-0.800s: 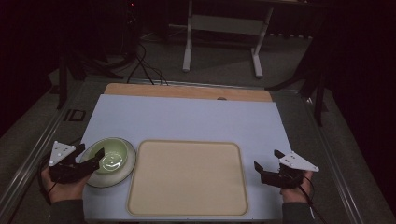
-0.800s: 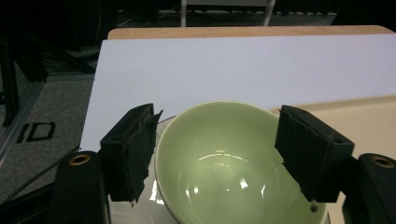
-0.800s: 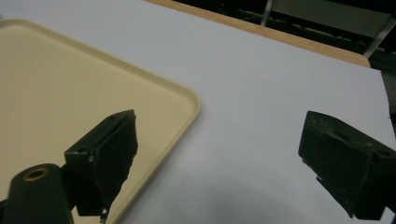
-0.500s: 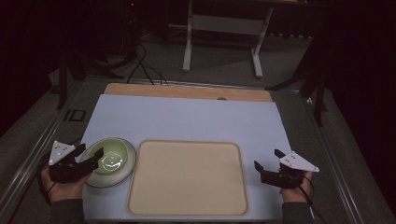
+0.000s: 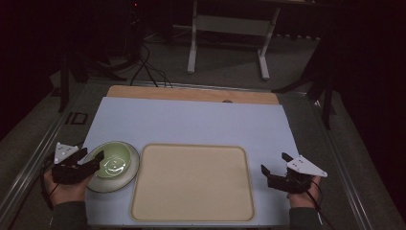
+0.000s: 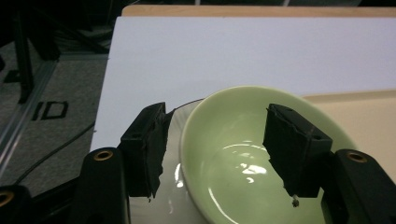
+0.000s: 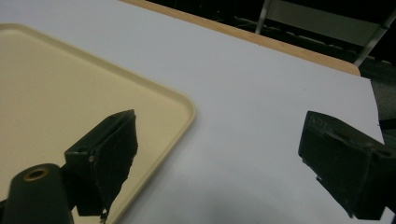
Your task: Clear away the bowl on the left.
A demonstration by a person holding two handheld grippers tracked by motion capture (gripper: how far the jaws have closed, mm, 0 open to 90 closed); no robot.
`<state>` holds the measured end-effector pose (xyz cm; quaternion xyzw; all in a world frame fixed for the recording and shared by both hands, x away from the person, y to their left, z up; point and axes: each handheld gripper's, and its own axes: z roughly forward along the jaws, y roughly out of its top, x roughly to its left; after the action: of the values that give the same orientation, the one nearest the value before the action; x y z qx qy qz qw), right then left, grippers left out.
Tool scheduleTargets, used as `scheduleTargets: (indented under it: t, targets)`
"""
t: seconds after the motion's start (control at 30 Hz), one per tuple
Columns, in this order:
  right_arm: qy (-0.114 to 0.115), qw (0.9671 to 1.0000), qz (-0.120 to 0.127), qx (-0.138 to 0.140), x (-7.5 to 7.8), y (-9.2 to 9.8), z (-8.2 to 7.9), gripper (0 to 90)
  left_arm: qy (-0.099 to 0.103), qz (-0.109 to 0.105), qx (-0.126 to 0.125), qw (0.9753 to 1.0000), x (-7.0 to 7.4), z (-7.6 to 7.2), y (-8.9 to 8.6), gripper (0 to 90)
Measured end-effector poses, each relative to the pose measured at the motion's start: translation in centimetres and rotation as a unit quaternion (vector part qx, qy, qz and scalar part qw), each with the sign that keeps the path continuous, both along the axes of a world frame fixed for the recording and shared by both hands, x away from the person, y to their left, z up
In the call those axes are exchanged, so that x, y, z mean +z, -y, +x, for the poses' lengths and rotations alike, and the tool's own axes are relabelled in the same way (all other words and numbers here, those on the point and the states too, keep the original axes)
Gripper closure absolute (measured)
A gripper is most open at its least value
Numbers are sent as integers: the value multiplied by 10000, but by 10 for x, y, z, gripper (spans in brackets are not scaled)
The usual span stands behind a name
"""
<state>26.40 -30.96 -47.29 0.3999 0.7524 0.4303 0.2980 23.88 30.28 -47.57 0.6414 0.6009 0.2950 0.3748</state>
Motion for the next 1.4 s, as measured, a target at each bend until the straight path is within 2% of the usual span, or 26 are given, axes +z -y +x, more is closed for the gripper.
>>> scheduleTargets:
  t: [0.33, 0.37, 0.47, 0.6, 0.7, 0.8, 0.9, 1.07, 1.13, 1.4]
  targets:
    - [38, 10000, 2, -13, 0, 0, 0, 112, -223, -48, 230, 9995, -8, 6, -9, 397]
    - [41, 10000, 5, -15, 0, 0, 0, 112, -334, -41, 254, 9991, -10, 8, -10, 397]
    - [44, 10000, 23, -34, 1, 1, 0, 112, -436, -34, 287, 9986, -13, 9, -10, 409]
    - [48, 10000, -11, -44, 0, 0, 0, 112, -654, -13, 297, 9974, -15, 12, -11, 441]
    - [54, 10000, 12, -63, 1, 1, 0, 112, -722, -15, 308, 9969, -16, 12, -11, 509]
    - [54, 10000, 13, -71, 1, 1, 0, 112, -903, -32, 315, 9954, -19, 15, -12, 552]
    - [56, 10000, 4, -63, 1, 0, 0, 112, -1068, -205, 258, 9937, -22, 18, -12, 632]
    - [65, 10000, 13, -68, 1, 1, 0, 112, -1348, -192, 192, 9905, -25, 23, -9, 695]
    - [61, 10000, 10, -66, 1, 1, 0, 113, -1385, -233, 202, 9899, -25, 24, -9, 709]
    - [75, 9999, 12, -68, 1, 0, 0, 112, -1536, -764, 80, 9852, -28, 27, -14, 749]
